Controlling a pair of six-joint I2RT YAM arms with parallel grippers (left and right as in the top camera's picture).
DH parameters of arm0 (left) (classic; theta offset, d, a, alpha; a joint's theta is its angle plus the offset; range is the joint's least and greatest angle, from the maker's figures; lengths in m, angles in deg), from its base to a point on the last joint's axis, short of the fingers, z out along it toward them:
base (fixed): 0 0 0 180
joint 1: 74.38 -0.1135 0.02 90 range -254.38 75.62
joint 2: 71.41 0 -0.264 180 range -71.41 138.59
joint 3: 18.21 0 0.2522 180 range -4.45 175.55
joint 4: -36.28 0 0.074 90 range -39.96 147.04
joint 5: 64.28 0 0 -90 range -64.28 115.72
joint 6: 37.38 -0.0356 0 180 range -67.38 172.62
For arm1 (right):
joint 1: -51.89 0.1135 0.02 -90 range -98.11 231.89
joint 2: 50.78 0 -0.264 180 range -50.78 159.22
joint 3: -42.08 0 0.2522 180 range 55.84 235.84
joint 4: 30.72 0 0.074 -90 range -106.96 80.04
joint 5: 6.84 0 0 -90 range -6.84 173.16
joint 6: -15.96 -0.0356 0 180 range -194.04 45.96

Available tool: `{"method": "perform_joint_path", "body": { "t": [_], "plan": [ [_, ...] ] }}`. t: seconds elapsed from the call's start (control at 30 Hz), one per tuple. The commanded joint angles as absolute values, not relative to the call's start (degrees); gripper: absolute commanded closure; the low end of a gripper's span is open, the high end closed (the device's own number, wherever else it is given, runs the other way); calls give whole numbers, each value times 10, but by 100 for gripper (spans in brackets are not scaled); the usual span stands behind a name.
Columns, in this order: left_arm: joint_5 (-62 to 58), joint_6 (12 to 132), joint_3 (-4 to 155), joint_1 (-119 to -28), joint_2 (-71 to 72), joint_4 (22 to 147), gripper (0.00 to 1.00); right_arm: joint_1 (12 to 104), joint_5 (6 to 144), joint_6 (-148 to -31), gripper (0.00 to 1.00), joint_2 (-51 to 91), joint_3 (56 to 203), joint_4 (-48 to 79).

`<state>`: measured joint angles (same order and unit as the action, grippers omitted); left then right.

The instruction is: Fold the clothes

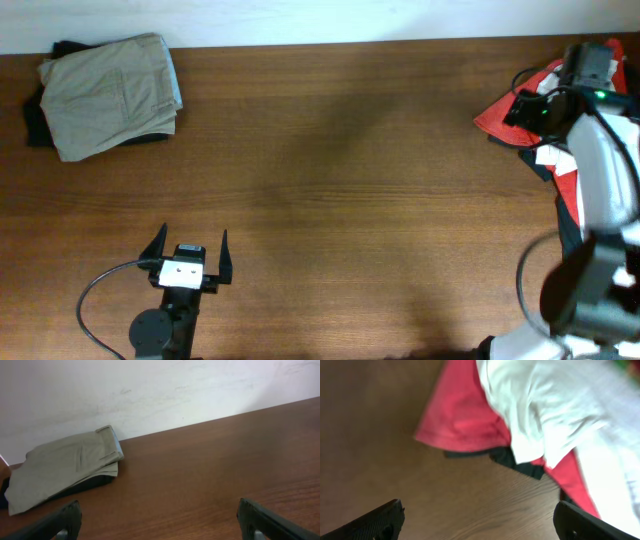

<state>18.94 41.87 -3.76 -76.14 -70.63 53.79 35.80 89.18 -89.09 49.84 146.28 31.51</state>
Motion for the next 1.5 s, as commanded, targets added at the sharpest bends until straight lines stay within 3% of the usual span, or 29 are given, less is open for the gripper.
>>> {"method": "perform_joint_path", "body": {
  "t": [0.0,0.57,0.73,0.93,1.07,1.23,1.47],
  "plan": [
    [194,415,-40,-765,-711,540,1,358,897,-897,1,383,1471,315],
    [194,415,-40,-765,-711,540,1,358,888,-893,1,54,1439,322],
    [194,415,-40,-765,-711,541,1,358,877,-890,1,-57,1282,286],
    [194,415,-40,-765,-711,540,1,414,753,-767,1,-259,950,39],
    [194,415,-40,-765,-711,540,1,455,739,-746,1,-388,781,-66],
    [194,415,-40,-765,-711,540,1,464,732,-747,1,-480,674,-89],
    [194,415,-40,-765,-711,541,1,483,727,-746,1,-506,622,-97]
  ]
}}
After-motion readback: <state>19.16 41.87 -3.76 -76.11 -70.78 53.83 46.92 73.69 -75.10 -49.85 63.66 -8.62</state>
